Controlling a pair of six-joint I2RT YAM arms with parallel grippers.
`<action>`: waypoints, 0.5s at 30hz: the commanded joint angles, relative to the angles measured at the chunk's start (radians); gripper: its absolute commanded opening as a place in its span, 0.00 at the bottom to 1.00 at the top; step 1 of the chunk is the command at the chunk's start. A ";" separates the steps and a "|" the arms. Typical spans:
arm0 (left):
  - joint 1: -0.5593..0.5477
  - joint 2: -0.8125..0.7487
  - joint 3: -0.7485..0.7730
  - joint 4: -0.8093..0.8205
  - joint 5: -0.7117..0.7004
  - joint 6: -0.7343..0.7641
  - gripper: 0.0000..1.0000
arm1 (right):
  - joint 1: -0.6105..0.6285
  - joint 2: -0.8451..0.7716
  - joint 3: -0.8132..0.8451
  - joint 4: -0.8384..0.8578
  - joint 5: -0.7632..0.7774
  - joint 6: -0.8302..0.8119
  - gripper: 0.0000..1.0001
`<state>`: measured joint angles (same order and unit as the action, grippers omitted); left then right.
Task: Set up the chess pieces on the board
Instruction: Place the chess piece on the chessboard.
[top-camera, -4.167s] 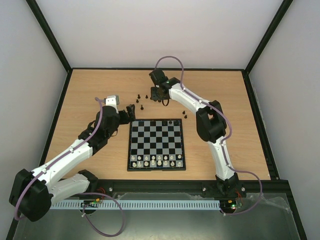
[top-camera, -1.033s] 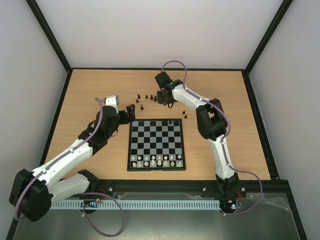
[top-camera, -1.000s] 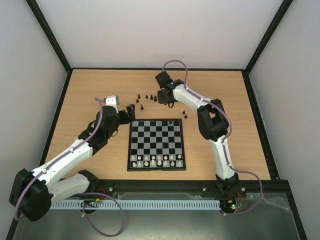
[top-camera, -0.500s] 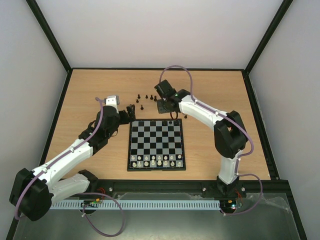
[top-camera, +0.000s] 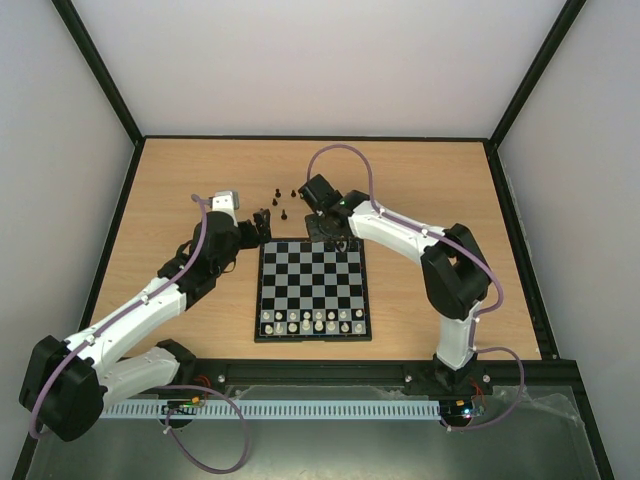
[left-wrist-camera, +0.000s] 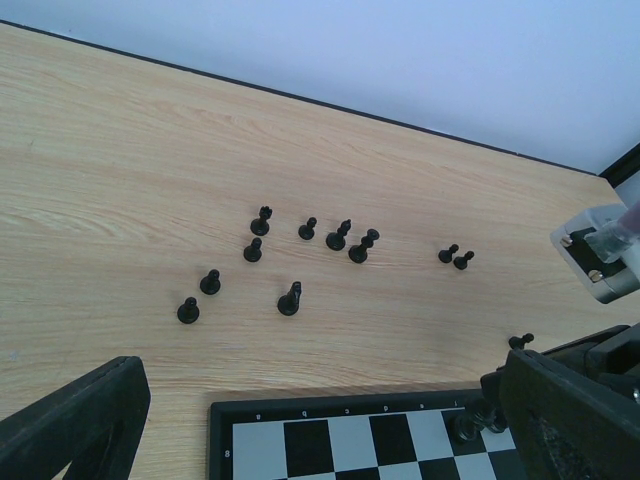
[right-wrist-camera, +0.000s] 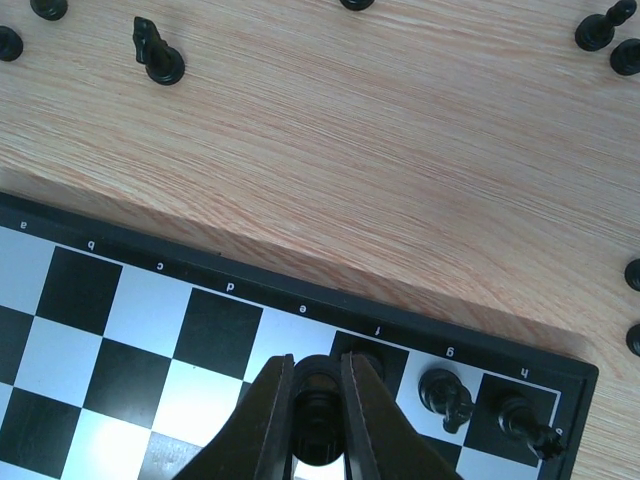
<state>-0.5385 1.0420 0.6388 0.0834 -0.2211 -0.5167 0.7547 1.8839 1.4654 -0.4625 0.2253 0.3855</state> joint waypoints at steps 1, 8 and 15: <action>0.001 0.007 0.012 -0.007 -0.009 -0.002 0.99 | 0.012 0.034 -0.009 0.000 0.001 0.009 0.11; 0.000 0.009 0.013 -0.007 -0.011 -0.002 0.99 | 0.022 0.073 0.013 0.003 -0.006 0.009 0.11; 0.000 0.010 0.013 -0.006 -0.011 -0.001 0.99 | 0.024 0.097 0.015 0.010 -0.012 0.012 0.11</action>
<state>-0.5385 1.0462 0.6388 0.0830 -0.2211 -0.5167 0.7727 1.9614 1.4654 -0.4423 0.2165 0.3870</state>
